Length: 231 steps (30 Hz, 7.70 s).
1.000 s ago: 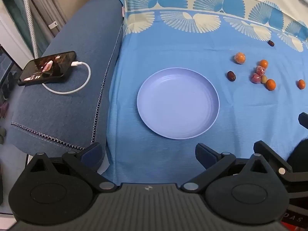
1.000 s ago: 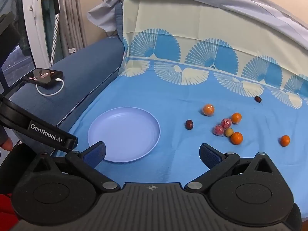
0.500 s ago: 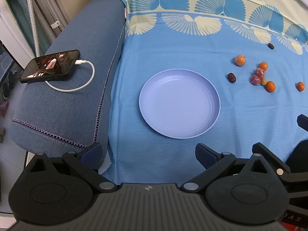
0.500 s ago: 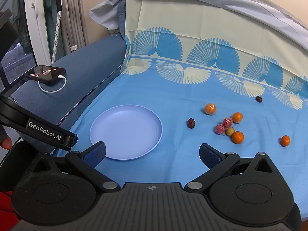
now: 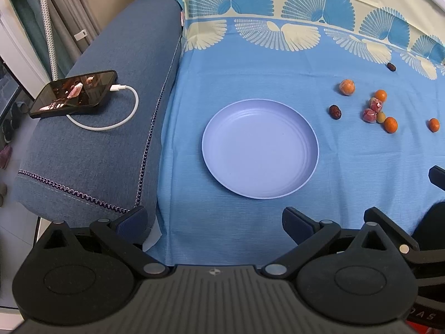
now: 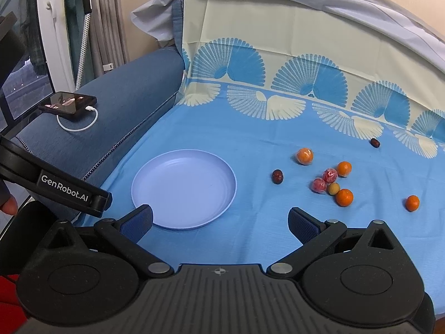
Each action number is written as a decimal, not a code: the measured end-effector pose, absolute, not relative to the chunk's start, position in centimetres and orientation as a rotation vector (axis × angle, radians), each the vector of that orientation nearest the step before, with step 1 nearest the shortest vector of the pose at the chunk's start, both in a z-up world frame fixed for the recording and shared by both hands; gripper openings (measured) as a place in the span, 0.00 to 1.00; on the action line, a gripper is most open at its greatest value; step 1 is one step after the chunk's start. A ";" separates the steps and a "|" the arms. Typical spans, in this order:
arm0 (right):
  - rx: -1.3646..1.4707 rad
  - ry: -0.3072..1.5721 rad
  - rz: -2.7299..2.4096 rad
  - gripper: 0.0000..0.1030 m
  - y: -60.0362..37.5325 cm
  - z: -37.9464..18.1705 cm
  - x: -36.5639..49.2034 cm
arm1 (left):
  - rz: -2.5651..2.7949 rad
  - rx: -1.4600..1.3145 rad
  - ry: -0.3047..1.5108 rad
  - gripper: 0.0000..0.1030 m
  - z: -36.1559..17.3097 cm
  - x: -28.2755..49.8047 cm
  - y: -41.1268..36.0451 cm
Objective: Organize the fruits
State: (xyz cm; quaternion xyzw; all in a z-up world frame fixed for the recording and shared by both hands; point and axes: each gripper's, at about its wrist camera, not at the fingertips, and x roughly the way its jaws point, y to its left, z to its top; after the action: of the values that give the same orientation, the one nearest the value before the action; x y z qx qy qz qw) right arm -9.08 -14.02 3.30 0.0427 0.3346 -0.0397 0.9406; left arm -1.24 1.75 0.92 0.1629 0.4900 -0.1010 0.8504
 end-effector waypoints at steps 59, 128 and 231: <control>0.247 0.594 -0.267 1.00 -18.0 2.2 -9.1 | -0.199 0.357 0.989 1.00 1.1 -0.7 -0.1; 0.166 0.518 -0.135 0.34 -16.4 0.4 -13.4 | -0.540 0.218 0.918 0.19 3.9 -1.9 -0.1; 0.160 0.673 -0.108 0.99 -14.0 -1.3 -9.1 | -0.368 0.161 0.987 1.00 -0.1 -0.7 4.3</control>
State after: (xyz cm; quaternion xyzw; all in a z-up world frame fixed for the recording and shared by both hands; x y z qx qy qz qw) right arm -9.08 -14.02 -1.35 0.0786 0.3295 -0.0528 0.9394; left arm -0.65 4.31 -0.10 0.0769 0.4706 -0.1752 0.8614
